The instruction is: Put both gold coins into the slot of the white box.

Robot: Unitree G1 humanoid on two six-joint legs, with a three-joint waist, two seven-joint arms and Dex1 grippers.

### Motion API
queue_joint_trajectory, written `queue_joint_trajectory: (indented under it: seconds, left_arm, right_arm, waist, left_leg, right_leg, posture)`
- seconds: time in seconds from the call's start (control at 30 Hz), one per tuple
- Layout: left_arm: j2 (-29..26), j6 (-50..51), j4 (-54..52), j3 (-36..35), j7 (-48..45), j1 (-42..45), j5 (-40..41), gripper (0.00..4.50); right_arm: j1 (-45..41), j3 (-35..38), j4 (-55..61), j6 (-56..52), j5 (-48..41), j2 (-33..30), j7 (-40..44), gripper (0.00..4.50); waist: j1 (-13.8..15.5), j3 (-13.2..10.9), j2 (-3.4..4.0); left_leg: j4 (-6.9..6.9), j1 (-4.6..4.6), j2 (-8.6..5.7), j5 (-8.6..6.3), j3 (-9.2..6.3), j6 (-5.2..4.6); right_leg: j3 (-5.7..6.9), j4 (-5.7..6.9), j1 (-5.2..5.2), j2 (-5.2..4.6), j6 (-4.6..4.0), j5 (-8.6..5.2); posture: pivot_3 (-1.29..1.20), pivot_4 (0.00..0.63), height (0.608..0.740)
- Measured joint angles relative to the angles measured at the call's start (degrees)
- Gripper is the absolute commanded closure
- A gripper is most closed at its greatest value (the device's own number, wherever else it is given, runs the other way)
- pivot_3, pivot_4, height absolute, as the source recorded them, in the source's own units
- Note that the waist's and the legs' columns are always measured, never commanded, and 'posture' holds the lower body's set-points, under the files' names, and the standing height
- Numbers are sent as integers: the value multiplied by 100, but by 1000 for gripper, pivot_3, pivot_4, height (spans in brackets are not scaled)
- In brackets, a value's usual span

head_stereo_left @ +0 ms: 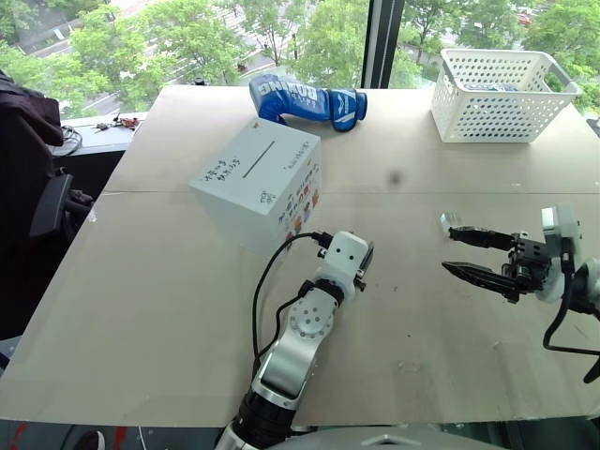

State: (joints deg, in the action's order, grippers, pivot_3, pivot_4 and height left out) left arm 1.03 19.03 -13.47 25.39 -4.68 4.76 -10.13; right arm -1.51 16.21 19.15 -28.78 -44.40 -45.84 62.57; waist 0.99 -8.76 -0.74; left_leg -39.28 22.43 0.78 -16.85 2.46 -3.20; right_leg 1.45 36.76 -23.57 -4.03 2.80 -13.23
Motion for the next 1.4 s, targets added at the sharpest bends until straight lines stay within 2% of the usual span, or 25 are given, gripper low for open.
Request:
queue_joint_trajectory:
  seconds: [0.23, 0.33, 0.43, 0.47, 1.4]
  left_arm:
    - [0, -83, 67, 0, 1, 0, -7, 2287]
    - [0, -97, 70, -1, 2, 0, -9, 3005]
    - [0, -142, 73, -1, 2, 0, -21, 4248]
    - [0, -176, 73, -3, 3, 0, -37, 4430]
    - [-7, -459, 73, -14, 27, -2, -190, 4430]
  right_arm:
    - [-4, 0, -1, 0, 0, 0, 5, 1000]
    - [-4, 0, -1, 0, 1, 0, 6, 1000]
    - [2, 0, -1, 2, 1, 0, 6, 1000]
    - [6, 0, -1, 2, 1, 0, 6, 1000]
    - [48, 0, 3, 2, -14, 2, -1, 1000]
  waist:
    - [0, 0, 0]
    - [0, 0, 0]
    - [-1, 0, 0]
    - [0, 0, 0]
    - [0, 0, 0]
  left_leg:
    - [0, 0, 0, 0, 0, 0]
    - [0, 0, 0, 0, 0, 0]
    - [0, 0, 0, 0, 0, 0]
    - [-1, 0, 0, 0, 0, 0]
    - [-1, 0, 0, 0, 0, 0]
  right_leg:
    - [0, 0, 0, 0, 0, 0]
    - [0, 0, 0, 0, 0, 0]
    - [0, 0, 0, 0, 0, 0]
    - [0, 0, 0, 0, 0, 0]
    - [0, 0, 0, 0, 0, 0]
  posture:
    - [0, 150, 740]
    - [0, 150, 740]
    - [0, 150, 740]
    - [0, 150, 740]
    - [0, 150, 740]
